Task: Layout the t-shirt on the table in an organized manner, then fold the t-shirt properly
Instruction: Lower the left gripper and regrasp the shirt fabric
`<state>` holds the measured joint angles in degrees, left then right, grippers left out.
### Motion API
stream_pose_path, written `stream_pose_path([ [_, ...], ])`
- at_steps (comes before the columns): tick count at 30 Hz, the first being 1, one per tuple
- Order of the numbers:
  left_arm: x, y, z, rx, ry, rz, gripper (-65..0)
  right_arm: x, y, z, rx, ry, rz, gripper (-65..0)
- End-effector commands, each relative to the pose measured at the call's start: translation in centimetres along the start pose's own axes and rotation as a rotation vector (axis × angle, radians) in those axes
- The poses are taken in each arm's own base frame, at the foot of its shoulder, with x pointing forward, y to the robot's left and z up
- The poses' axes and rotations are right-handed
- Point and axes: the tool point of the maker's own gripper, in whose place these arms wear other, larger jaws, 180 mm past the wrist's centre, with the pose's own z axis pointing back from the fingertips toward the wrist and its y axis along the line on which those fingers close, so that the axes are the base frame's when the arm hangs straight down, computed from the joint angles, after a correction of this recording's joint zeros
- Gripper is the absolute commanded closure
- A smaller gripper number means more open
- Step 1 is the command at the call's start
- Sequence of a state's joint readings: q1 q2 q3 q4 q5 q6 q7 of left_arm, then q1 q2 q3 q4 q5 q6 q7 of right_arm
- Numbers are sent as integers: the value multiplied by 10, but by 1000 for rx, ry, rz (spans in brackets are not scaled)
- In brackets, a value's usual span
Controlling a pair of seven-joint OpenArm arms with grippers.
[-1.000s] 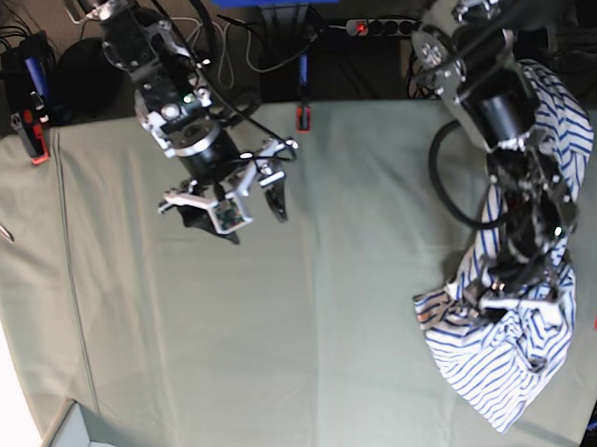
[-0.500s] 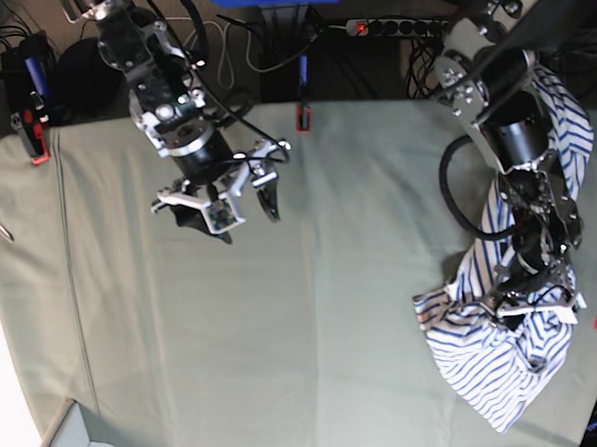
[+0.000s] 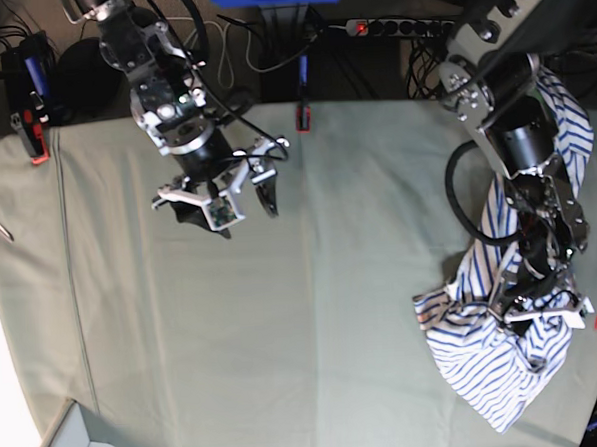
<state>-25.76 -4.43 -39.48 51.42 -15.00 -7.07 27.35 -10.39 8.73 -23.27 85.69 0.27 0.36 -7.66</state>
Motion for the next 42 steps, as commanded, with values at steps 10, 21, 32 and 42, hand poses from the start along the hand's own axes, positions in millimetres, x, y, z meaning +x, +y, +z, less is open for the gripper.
stream_pose_path([
  [10, 15, 12, -8, 15, -50, 17, -434, 15, -3, -1, -2, -52, 11, -412],
  [21, 12, 15, -10, 23, -53, 22, -65, 9, -3, -2, -2, -38, 11, -413],
  [32, 49, -24, 3, -50, -144, 2, -3, 18, -7, -6, -8, -56, 17, -413],
  [42, 147, -205, 97, -394, -419, -163, -3, 12, -37, -2, -59, -42, 46, -412],
])
